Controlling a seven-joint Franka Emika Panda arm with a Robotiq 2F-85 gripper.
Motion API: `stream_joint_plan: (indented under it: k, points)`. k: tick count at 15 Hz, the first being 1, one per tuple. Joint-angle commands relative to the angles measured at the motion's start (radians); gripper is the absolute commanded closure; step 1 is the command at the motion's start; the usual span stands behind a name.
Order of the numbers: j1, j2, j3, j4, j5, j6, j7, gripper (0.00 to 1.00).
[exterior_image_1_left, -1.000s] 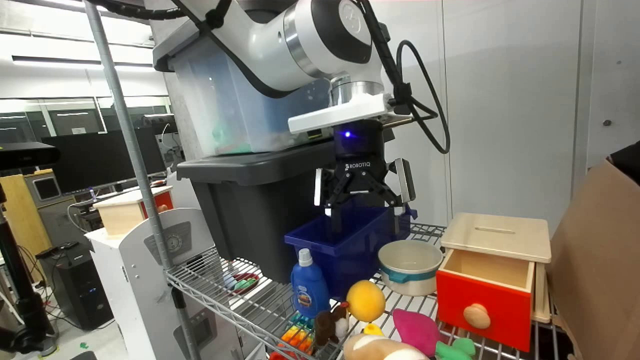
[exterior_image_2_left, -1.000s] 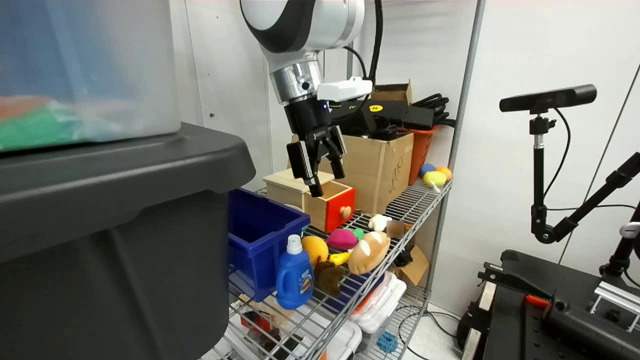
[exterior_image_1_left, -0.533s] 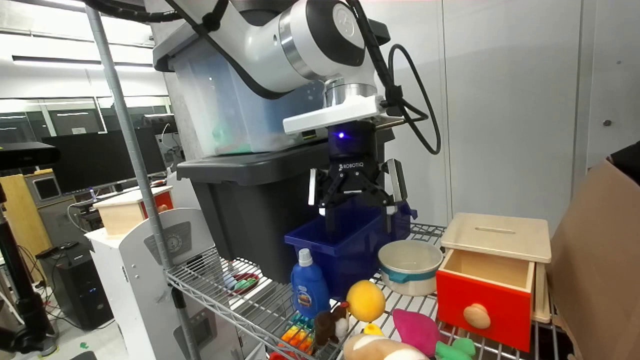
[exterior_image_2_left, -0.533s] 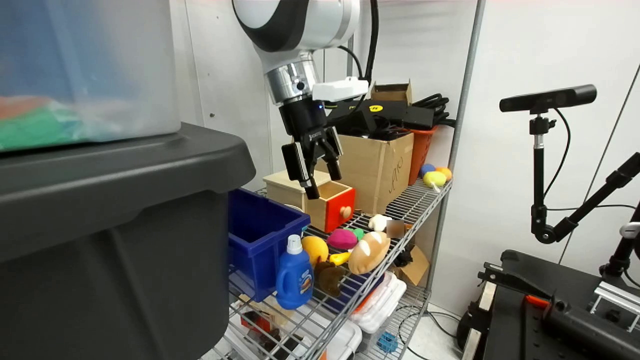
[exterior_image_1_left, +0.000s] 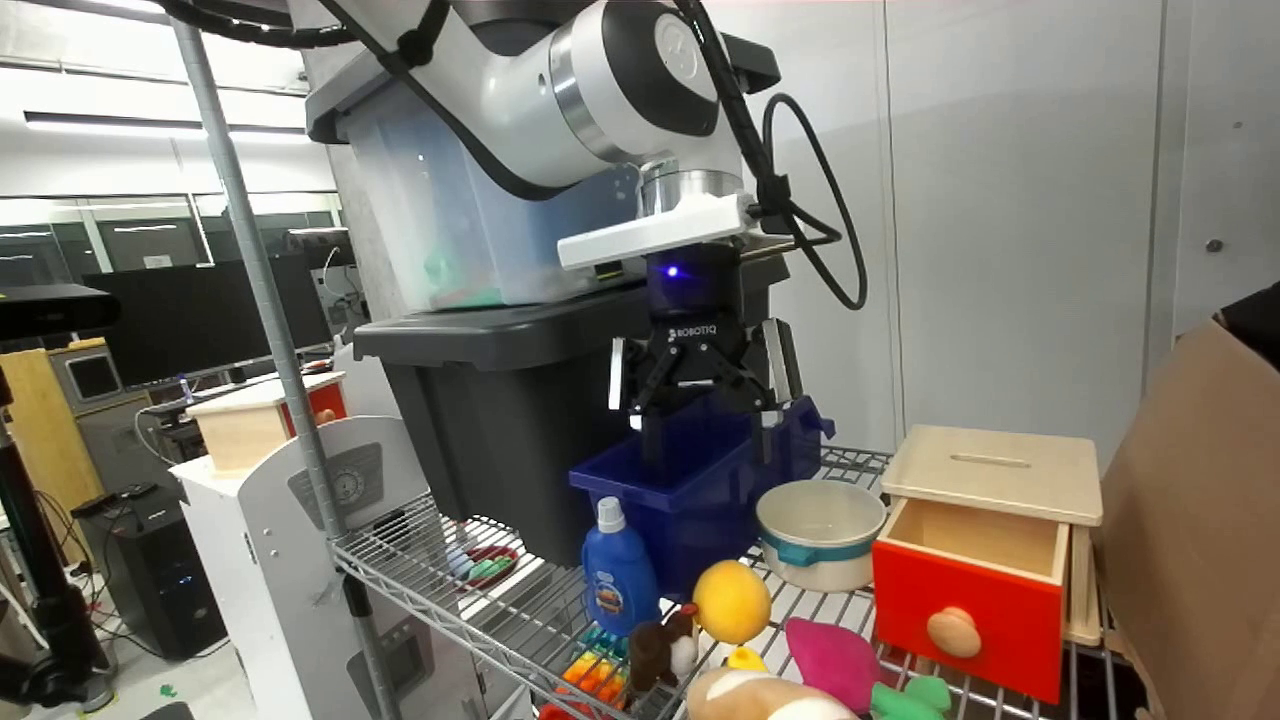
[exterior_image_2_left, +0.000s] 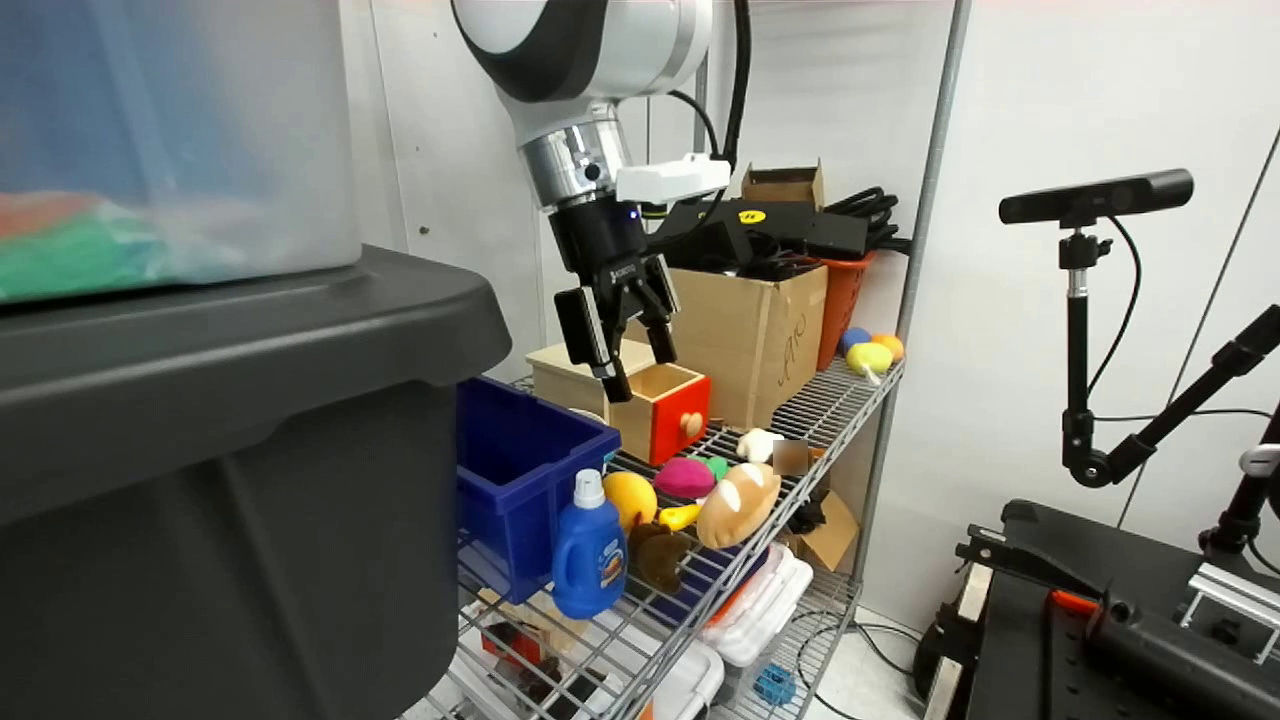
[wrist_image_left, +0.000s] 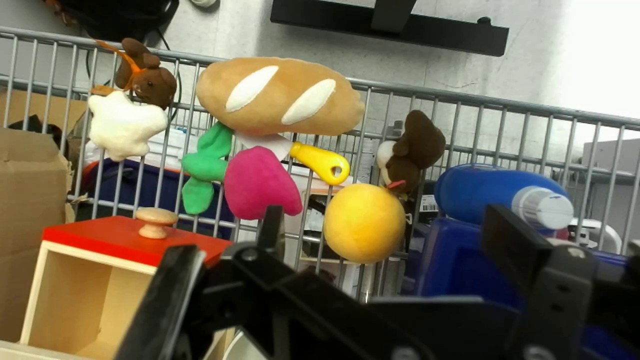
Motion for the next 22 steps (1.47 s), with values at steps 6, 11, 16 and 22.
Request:
stream_joint_plan:
  k: [6, 11, 16, 22]
  points:
    - [-0.001, -0.005, 0.005, -0.004, 0.001, -0.011, 0.023, 0.0]
    - [-0.002, -0.009, 0.006, -0.02, 0.003, -0.006, 0.032, 0.0]
    - [0.001, 0.007, 0.005, 0.019, -0.002, -0.033, 0.024, 0.0]
    - [0.003, 0.048, 0.006, 0.115, -0.007, -0.087, 0.008, 0.0]
